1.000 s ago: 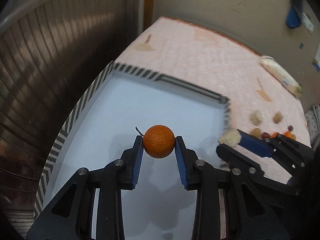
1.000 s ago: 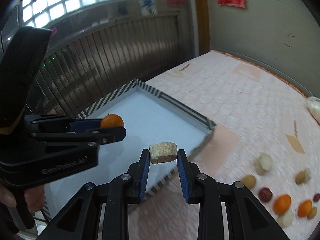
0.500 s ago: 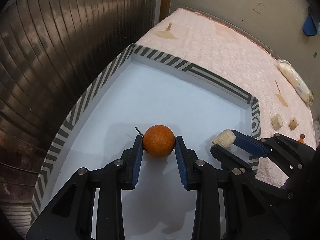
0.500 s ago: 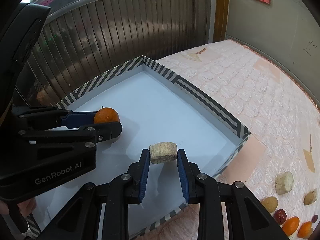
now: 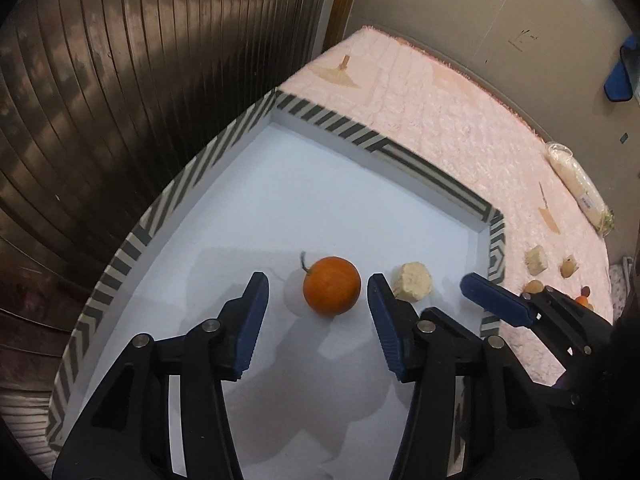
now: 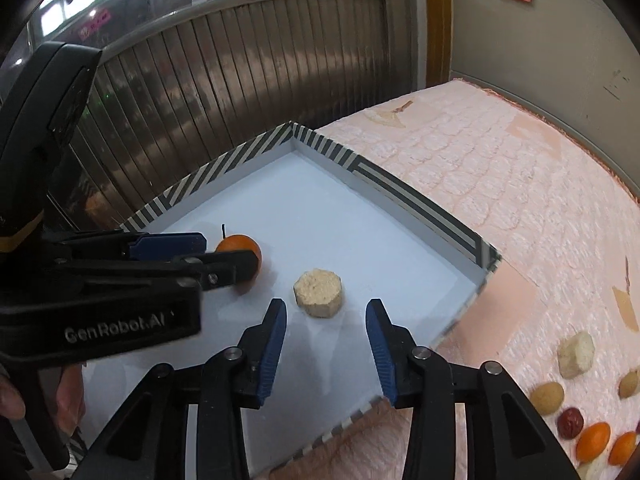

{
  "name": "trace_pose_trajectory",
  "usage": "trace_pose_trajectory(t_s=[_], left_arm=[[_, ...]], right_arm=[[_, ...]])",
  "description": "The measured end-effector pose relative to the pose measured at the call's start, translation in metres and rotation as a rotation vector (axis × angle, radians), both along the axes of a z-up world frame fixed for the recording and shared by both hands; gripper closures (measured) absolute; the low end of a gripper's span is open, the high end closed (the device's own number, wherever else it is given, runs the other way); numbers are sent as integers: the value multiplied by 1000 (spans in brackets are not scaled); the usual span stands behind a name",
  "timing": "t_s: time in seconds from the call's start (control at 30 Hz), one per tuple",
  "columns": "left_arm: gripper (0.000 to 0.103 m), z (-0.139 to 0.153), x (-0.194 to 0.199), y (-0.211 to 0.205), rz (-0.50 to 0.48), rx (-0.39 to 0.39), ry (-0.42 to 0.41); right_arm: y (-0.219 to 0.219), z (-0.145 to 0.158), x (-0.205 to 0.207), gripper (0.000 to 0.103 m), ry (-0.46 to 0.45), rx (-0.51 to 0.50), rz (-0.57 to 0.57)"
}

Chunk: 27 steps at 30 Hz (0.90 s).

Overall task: Organize fruits
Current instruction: 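Carry the orange and slice into the striped tray and open both grippers, then move both grippers back from the tray toward the remaining fruits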

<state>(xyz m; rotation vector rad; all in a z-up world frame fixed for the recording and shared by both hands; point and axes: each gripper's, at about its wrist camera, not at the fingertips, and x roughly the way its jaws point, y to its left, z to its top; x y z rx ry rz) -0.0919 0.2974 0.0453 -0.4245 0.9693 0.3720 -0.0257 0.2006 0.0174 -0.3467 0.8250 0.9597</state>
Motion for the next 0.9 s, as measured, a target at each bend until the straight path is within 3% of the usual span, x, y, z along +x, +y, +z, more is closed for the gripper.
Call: trace_pose_trajectory(t_s=[0.23, 0.5, 0.9], left_arm=[[51, 23, -7, -35, -44, 95, -59], [51, 35, -1, -95, -155, 116, -98], [51, 34, 9, -184, -287, 144, -136]], right_arm=[[-47, 21, -11, 63, -20, 96, -70], [-122, 37, -18, 62, -29, 183, -221], [-217, 36, -29, 62, -44, 201, -395]])
